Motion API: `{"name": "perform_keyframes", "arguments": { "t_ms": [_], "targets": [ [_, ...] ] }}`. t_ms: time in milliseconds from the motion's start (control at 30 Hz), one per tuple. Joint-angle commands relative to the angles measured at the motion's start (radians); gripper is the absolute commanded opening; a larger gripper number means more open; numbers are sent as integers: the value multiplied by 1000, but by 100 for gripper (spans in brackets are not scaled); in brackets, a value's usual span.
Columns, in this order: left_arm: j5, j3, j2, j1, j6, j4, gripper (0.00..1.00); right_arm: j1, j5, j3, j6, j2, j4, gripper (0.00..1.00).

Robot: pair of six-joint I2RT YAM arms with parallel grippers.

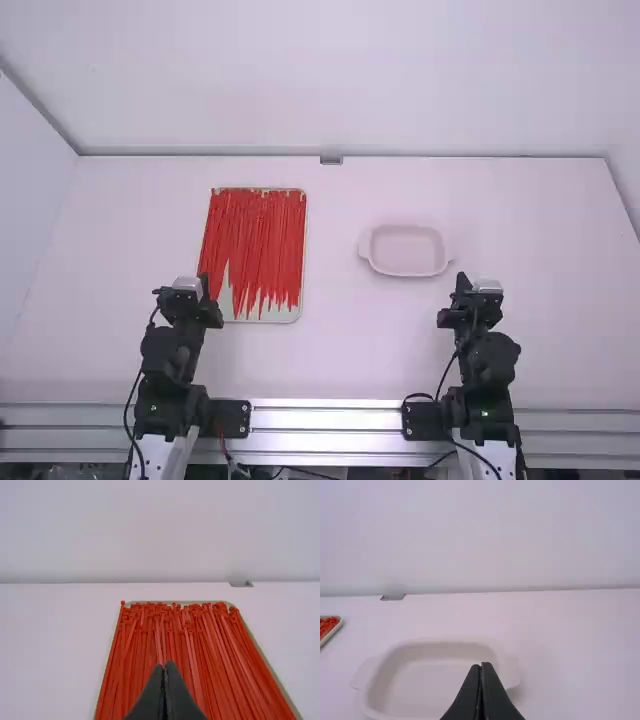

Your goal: Fasten the cable tie

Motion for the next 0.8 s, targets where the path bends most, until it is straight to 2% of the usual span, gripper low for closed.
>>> {"name": "perform_keyframes", "arguments": {
  "t_ms": [0,467,767],
  "targets": [
    [0,0,0,0,0,0,0,0,-1,0,0,0,0,0],
    [20,82,96,4,-26,-38,9,6,-30,57,37,93,-4,9],
    [115,221,294,10,-20,-140,22,35,-82,152,80,287,-43,22]
  ]
}}
